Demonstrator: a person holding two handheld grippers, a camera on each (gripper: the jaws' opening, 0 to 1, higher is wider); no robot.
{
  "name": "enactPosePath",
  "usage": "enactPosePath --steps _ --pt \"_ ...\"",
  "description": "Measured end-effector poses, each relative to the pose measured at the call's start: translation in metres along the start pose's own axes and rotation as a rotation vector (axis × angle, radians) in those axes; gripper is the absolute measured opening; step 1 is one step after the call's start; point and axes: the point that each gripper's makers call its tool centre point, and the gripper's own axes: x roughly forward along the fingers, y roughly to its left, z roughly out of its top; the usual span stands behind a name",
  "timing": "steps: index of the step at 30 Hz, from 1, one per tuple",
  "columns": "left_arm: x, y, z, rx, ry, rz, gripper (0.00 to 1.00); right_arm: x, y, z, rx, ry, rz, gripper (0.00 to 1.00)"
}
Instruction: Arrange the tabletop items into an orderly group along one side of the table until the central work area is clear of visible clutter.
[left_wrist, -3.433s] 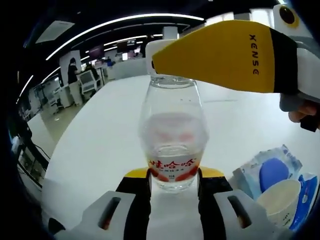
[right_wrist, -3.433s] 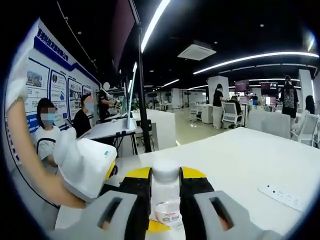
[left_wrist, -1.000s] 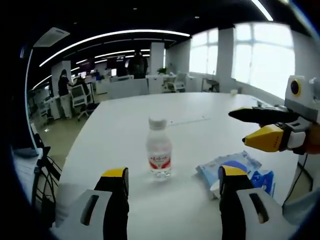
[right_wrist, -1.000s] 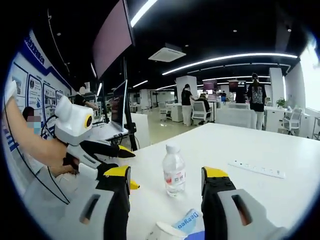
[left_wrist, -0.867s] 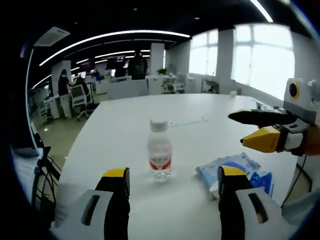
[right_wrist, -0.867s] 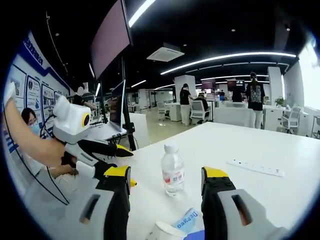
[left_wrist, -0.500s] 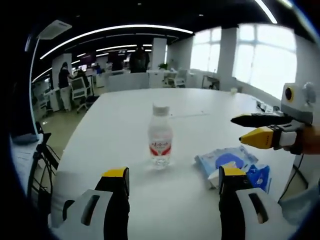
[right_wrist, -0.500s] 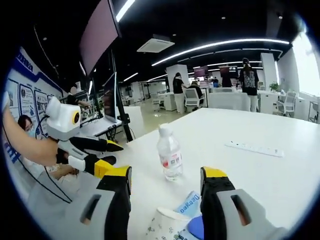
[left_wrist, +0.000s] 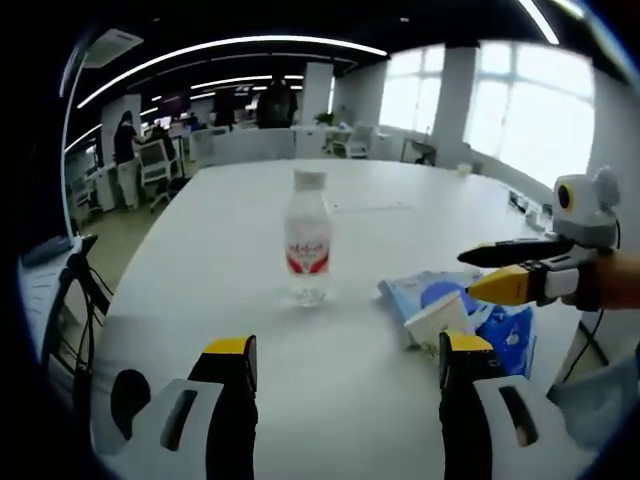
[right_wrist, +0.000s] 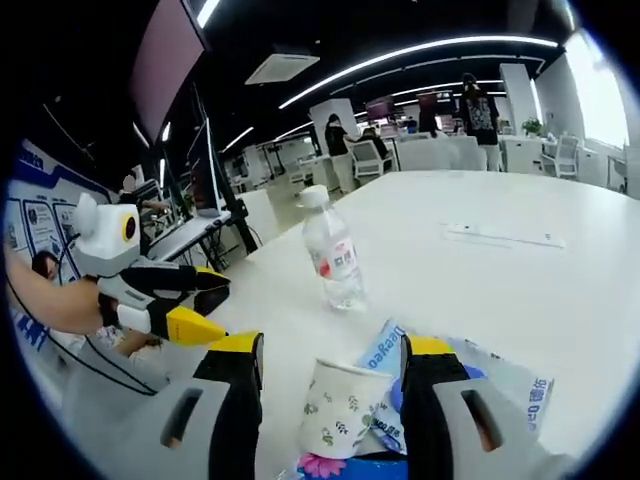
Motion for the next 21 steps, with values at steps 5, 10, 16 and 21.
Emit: enactPosePath --steps 5,10,16,21 --pt "-0.002 -0.004 -0.010 -0.007 0.022 -0.007 0.71 -0.002 0.000 -0.012 0.020 0.041 -0.003 0.53" --pt "-0.003 -0.003 -0.017 0.007 0.045 -0.009 0.71 -0.001 -0.002 -0.017 0.033 0.055 -0.014 0.52" --pt "-0.003 0.000 -0.013 0.003 0.039 -0.006 0.71 0.003 -0.009 -0.017 0.042 0.063 -0.034 0.52" --pt "-0.003 0.000 -0.013 0.002 0.038 -0.004 0.71 0.004 -0.008 -0.018 0.043 0.068 -0.034 0.52"
